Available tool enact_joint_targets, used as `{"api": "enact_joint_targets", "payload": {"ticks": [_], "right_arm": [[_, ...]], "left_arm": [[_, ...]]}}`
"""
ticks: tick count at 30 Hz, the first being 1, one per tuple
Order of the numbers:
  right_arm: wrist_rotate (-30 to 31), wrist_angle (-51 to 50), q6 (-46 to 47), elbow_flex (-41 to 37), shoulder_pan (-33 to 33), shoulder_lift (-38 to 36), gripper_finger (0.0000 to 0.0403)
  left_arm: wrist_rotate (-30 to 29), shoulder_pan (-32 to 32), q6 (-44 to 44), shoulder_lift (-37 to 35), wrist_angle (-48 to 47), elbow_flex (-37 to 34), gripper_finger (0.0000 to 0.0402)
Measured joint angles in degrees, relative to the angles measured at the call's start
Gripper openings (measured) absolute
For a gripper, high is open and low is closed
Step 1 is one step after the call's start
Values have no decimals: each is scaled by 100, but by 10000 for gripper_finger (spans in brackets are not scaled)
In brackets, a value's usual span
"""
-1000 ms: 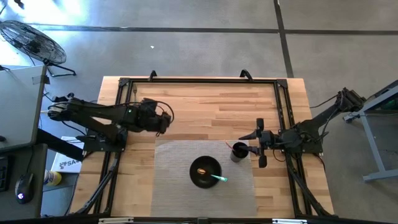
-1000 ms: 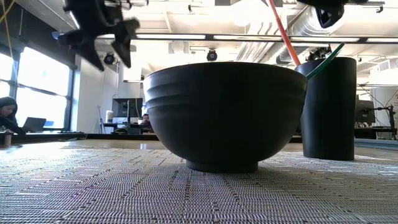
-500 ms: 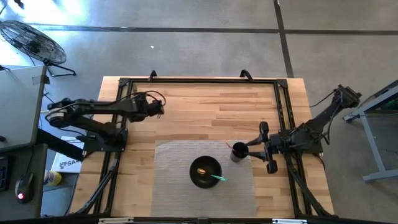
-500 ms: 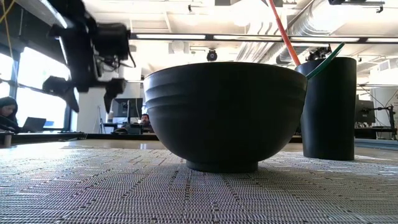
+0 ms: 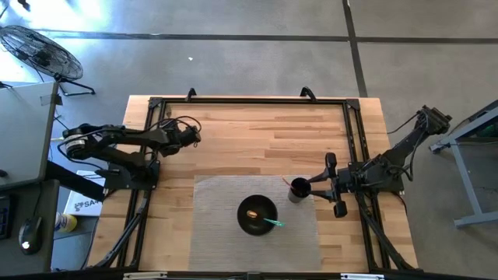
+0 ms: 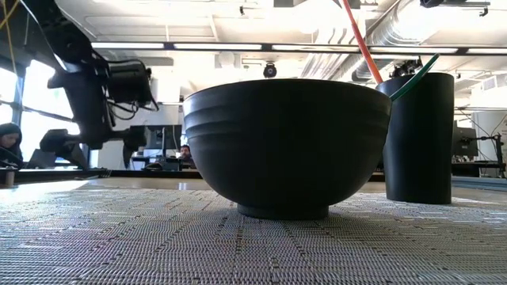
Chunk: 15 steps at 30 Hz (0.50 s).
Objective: Pick & Place Utensil
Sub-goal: Put the blue fork into the black bowl
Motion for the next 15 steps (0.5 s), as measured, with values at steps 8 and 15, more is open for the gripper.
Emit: {"api": "enact_joint_targets", "payload": {"ticks": [8, 15], "right_arm": [[0, 0, 279, 2, -2, 0, 138], [-2, 0, 308, 2, 0, 0, 138]], "left_arm": [[-653, 11, -164, 711, 195, 0, 374], [-373, 389, -251, 1304, 516, 23, 374]]}}
